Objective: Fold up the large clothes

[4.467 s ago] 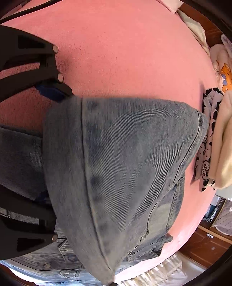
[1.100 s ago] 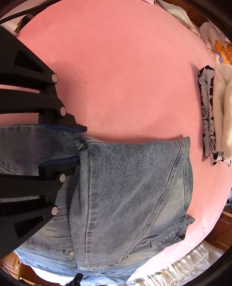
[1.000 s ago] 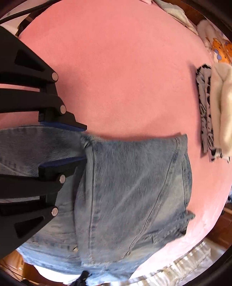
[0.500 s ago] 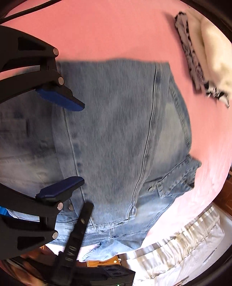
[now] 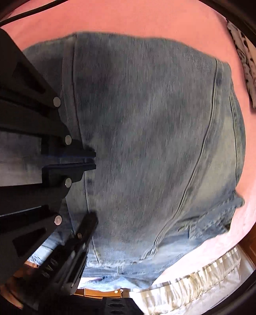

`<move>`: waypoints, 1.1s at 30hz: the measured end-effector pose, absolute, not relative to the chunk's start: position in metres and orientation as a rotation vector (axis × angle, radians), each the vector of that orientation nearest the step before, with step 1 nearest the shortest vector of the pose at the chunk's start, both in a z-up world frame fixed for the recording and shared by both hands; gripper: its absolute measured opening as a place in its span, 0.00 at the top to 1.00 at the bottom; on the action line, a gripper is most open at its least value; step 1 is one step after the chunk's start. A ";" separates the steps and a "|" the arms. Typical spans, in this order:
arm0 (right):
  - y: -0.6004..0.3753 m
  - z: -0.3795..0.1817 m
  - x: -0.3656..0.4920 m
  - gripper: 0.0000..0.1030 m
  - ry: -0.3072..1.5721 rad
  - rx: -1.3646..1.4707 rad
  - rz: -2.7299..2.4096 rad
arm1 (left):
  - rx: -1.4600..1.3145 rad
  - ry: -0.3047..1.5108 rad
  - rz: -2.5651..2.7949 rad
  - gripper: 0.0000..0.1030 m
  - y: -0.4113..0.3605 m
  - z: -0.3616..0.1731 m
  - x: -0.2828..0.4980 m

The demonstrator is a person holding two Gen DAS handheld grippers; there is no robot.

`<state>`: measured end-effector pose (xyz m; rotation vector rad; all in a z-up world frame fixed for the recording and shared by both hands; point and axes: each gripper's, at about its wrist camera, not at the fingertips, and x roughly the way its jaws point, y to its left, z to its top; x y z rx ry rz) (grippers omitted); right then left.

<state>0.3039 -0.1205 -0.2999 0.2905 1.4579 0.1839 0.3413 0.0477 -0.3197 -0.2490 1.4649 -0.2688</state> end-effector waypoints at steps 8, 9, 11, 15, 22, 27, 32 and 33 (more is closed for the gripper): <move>-0.163 -0.302 0.298 1.00 1.455 0.291 0.135 | -0.301 1.475 -0.169 0.99 0.112 -0.325 0.343; -0.172 -0.301 0.296 1.00 1.455 0.293 0.124 | -0.290 1.474 -0.159 0.99 0.116 -0.324 0.343; -0.188 -0.299 0.293 1.00 1.450 0.294 0.088 | -0.282 1.471 -0.149 0.99 0.128 -0.323 0.341; -0.223 -0.297 0.286 1.00 1.440 0.352 0.043 | -0.257 1.476 -0.143 0.99 0.138 -0.322 0.337; -0.253 -0.295 0.277 1.00 1.431 0.374 -0.056 | -0.235 1.475 -0.135 0.99 0.147 -0.324 0.335; -0.265 -0.295 0.270 1.00 1.433 0.364 -0.056 | -0.286 1.470 -0.152 0.99 0.157 -0.331 0.331; -0.270 -0.304 0.268 1.00 1.434 0.358 -0.036 | -0.367 1.485 -0.155 0.99 0.166 -0.347 0.335; -0.269 -0.306 0.267 1.00 1.435 0.363 -0.037 | -0.359 1.484 -0.156 0.99 0.165 -0.347 0.335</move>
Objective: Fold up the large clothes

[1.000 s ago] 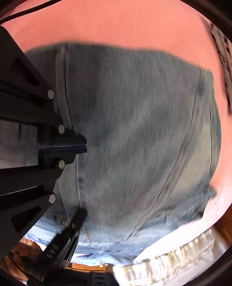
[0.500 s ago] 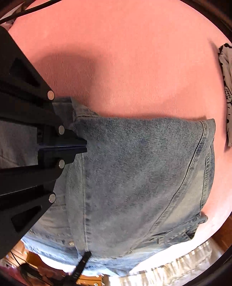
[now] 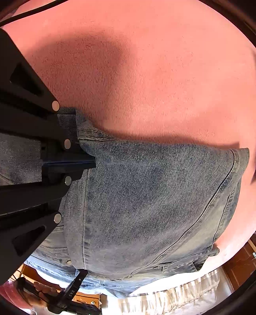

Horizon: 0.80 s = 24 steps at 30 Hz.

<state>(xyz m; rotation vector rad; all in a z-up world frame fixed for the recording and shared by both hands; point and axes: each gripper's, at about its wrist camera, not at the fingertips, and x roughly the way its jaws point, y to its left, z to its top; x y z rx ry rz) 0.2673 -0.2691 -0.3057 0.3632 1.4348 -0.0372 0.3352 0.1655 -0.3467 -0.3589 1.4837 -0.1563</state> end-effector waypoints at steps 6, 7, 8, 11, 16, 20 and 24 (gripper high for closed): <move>-0.260 -0.296 0.271 1.00 1.440 0.337 -0.036 | -0.247 1.463 -0.133 0.99 0.158 -0.324 0.331; -0.259 -0.294 0.272 1.00 1.437 0.333 -0.037 | -0.260 1.465 -0.136 0.99 0.161 -0.323 0.331; -0.258 -0.292 0.272 1.00 1.435 0.332 -0.037 | -0.280 1.470 -0.135 0.99 0.163 -0.323 0.331; -0.258 -0.290 0.273 1.00 1.438 0.340 -0.041 | -0.288 1.479 -0.127 0.99 0.166 -0.320 0.334; -0.264 -0.290 0.269 1.00 1.443 0.336 -0.034 | -0.263 1.465 -0.105 0.99 0.169 -0.309 0.334; -0.264 -0.290 0.270 1.00 1.449 0.329 -0.031 | -0.275 1.469 -0.089 0.99 0.181 -0.311 0.338; -0.262 -0.292 0.273 1.00 1.455 0.331 -0.032 | -0.241 1.475 -0.083 0.99 0.177 -0.322 0.344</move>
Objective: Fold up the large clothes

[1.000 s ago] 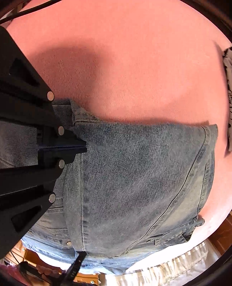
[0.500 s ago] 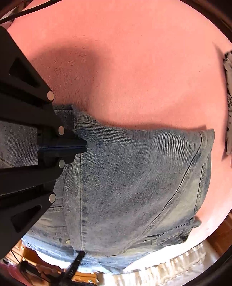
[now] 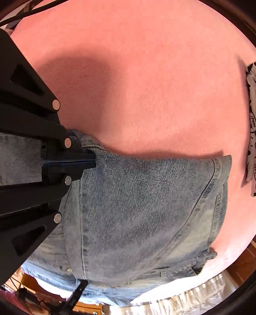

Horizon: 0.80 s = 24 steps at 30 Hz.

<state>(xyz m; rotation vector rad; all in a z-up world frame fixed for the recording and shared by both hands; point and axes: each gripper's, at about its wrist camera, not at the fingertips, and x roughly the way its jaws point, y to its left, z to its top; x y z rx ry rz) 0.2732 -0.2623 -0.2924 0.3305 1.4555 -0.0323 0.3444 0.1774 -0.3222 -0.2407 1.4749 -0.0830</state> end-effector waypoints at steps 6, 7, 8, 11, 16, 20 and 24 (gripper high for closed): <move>-0.259 -0.295 0.278 1.00 1.462 0.314 -0.033 | -0.221 1.486 -0.044 0.99 0.173 -0.326 0.350; -0.258 -0.293 0.280 1.00 1.463 0.306 -0.032 | -0.181 1.479 -0.050 0.99 0.169 -0.321 0.350; -0.256 -0.290 0.281 1.00 1.460 0.304 -0.027 | -0.139 1.470 -0.058 0.99 0.164 -0.315 0.351; -0.250 -0.278 0.286 1.00 1.437 0.328 0.001 | -0.076 1.461 -0.115 0.99 0.147 -0.299 0.354; -0.228 -0.261 0.309 1.00 1.376 0.355 0.065 | -0.082 1.399 -0.223 0.97 0.107 -0.274 0.379; -0.203 -0.263 0.335 1.00 1.315 0.388 0.138 | -0.097 1.368 -0.288 0.96 0.072 -0.275 0.410; -0.173 -0.272 0.363 1.00 1.279 0.395 0.214 | -0.082 1.368 -0.327 0.96 0.038 -0.289 0.437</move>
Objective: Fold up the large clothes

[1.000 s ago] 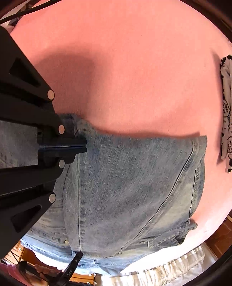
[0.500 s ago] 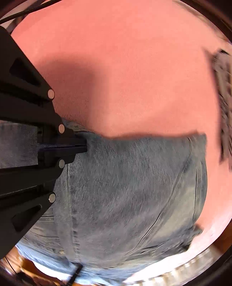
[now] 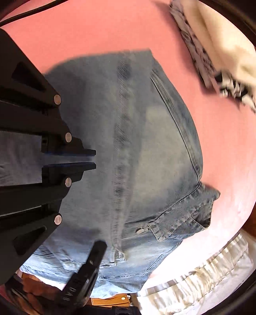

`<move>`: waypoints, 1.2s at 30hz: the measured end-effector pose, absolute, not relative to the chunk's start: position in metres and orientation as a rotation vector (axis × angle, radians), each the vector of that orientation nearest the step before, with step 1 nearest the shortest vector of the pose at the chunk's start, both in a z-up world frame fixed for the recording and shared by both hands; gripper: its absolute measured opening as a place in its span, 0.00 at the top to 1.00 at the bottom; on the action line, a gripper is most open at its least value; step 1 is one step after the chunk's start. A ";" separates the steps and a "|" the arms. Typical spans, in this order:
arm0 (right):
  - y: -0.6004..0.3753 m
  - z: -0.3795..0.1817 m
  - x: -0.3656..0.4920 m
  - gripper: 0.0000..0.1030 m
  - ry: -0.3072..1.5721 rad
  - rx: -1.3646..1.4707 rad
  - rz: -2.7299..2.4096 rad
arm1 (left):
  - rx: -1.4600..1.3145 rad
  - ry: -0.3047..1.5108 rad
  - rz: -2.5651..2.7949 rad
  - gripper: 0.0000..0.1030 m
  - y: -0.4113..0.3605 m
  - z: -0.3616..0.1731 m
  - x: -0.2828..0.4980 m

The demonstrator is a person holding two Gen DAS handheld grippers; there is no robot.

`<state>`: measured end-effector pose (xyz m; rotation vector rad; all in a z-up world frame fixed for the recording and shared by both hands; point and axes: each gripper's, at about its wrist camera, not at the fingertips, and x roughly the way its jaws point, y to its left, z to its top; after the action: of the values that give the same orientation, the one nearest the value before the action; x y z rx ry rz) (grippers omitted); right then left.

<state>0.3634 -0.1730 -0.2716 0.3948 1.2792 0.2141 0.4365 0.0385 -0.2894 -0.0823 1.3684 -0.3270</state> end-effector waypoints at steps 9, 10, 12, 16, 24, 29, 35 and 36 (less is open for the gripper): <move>-0.135 -0.301 0.395 1.00 1.282 0.441 0.293 | -0.165 1.371 -0.333 0.96 0.042 -0.318 0.466; -0.132 -0.304 0.396 1.00 1.287 0.441 0.294 | -0.174 1.373 -0.329 0.96 0.043 -0.320 0.467; -0.131 -0.309 0.398 1.00 1.302 0.431 0.289 | -0.184 1.373 -0.325 0.96 0.047 -0.321 0.469; -0.143 -0.314 0.397 1.00 1.325 0.435 0.263 | -0.141 1.343 -0.284 0.96 0.054 -0.319 0.471; -0.182 -0.312 0.387 1.00 1.334 0.434 0.183 | -0.122 1.312 -0.165 0.96 0.096 -0.312 0.487; -0.217 -0.308 0.378 1.00 1.329 0.442 0.105 | -0.118 1.303 -0.115 0.96 0.118 -0.312 0.495; -0.256 -0.309 0.365 1.00 1.330 0.446 -0.024 | -0.117 1.294 -0.074 0.96 0.130 -0.315 0.505; -0.262 -0.309 0.363 1.00 1.327 0.456 -0.038 | -0.115 1.288 -0.063 0.96 0.133 -0.315 0.506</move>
<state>0.3632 -0.2619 -0.3087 0.4558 1.3269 -0.0379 0.5064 0.1334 -0.3145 -0.1154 1.2884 -0.0628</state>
